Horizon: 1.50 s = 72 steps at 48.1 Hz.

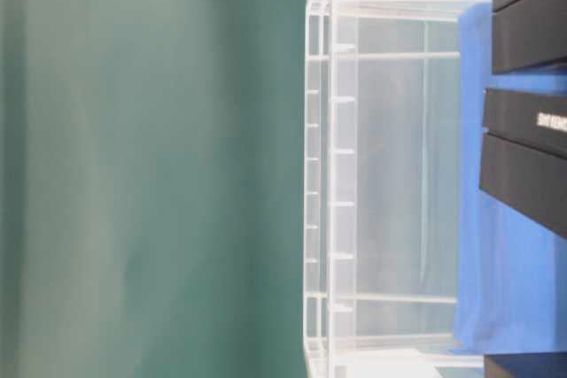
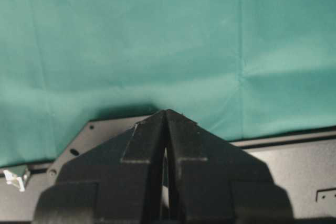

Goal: Take the box out of the case with the left arm.

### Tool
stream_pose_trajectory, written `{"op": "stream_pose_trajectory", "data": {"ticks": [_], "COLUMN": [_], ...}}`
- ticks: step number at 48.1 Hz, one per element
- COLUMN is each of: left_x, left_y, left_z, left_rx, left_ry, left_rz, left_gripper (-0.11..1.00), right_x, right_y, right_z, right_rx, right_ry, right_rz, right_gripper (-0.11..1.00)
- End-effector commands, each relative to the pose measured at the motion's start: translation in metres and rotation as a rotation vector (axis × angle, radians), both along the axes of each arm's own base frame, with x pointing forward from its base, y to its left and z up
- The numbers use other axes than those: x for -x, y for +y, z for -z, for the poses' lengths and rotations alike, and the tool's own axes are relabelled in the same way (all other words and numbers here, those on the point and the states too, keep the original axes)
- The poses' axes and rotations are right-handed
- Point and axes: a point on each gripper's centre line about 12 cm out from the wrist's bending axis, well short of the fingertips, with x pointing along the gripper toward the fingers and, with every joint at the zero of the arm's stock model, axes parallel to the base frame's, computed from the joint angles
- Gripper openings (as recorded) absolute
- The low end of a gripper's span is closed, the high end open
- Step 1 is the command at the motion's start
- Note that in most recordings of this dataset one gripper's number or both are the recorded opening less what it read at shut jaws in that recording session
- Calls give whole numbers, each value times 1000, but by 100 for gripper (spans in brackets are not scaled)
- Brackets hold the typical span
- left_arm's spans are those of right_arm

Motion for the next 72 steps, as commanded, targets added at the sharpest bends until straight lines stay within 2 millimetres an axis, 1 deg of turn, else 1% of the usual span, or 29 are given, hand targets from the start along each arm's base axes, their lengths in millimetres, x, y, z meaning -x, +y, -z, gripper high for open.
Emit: {"op": "stream_pose_trajectory", "data": {"ticks": [1, 7, 12, 22, 30, 35, 48, 57, 72], "left_x": [4, 6, 9, 15, 17, 18, 24, 26, 27], "left_y": [3, 8, 19, 48, 77, 94, 130, 143, 145], "left_z": [-6, -6, -6, -8, -12, -13, -14, -15, -16], "left_rx": [-7, -11, -18, -46, -76, -101, -143, -156, -156], "left_ry": [-29, -23, -9, -11, -18, -17, -2, 4, 5], "left_rz": [4, -11, -49, -81, -108, -95, -113, -108, -108], "left_gripper": [91, 91, 91, 91, 91, 91, 91, 91, 91], "right_x": [0, 0, -1, -1, -1, -1, -2, -2, -1], "right_y": [0, 0, 0, 0, 0, 0, 0, 0, 0], "right_z": [-3, -3, -3, -3, -3, -3, -2, -2, -2], "right_rx": [3, 3, 3, 3, 3, 3, 3, 3, 3], "right_ry": [-9, -9, -8, -9, -9, -8, -8, -6, -5], "right_rz": [1, 1, 2, 2, 2, 2, 2, 2, 2], "right_gripper": [0, 0, 0, 0, 0, 0, 0, 0, 0]}}
